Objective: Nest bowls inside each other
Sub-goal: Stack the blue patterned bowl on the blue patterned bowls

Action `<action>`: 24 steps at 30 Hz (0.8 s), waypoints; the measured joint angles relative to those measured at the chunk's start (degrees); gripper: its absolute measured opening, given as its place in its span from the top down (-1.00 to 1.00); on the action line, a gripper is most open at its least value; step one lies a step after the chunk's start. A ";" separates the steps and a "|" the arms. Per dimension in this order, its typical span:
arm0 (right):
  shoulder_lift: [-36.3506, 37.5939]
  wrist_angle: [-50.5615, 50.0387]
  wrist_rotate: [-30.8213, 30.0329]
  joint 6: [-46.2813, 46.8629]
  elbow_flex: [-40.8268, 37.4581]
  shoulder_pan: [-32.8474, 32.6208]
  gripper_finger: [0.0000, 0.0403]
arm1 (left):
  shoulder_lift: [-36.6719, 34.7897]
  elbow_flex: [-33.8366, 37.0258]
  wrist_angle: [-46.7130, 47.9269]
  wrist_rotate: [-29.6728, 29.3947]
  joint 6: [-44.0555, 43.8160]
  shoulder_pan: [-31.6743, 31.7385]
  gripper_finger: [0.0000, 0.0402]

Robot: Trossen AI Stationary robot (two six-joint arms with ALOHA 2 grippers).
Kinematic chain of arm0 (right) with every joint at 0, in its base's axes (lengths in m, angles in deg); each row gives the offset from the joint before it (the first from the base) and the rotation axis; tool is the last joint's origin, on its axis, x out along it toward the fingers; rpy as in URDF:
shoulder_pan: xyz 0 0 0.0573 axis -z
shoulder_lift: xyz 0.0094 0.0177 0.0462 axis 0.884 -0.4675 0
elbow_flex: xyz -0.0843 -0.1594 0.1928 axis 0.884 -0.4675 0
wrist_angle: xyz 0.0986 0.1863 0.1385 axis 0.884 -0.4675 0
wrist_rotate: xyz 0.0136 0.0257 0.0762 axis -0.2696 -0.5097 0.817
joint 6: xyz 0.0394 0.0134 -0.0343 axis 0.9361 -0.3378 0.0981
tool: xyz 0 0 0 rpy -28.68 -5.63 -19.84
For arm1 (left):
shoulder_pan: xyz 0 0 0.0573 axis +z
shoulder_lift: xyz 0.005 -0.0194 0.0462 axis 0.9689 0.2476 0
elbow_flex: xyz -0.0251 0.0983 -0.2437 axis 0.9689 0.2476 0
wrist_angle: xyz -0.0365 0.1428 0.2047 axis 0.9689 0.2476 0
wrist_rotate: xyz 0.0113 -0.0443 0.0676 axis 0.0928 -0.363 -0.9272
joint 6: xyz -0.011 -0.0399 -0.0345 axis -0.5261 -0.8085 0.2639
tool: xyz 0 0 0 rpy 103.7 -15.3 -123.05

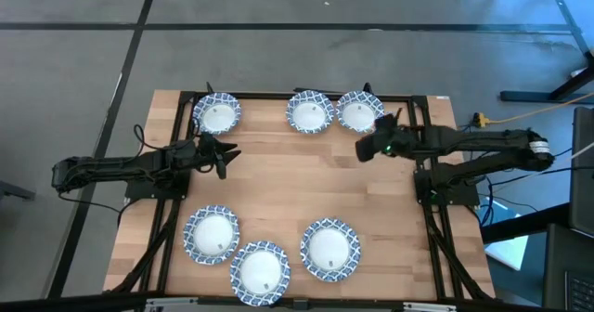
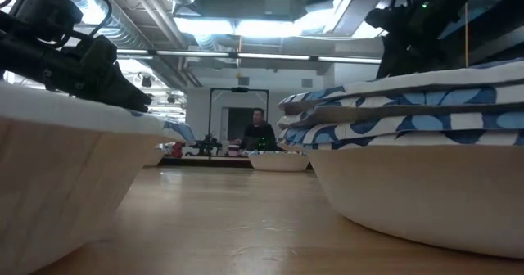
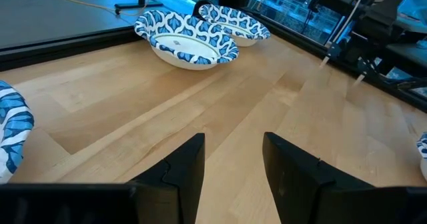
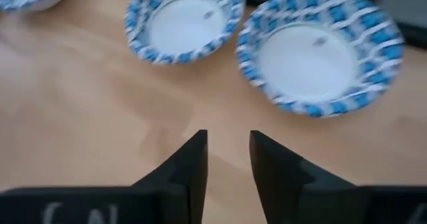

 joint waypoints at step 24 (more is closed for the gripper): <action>19.25 30.23 20.00 -8.79 -24.92 27.73 0.66 | -0.01 0.00 -0.06 -0.94 0.00 0.02 0.27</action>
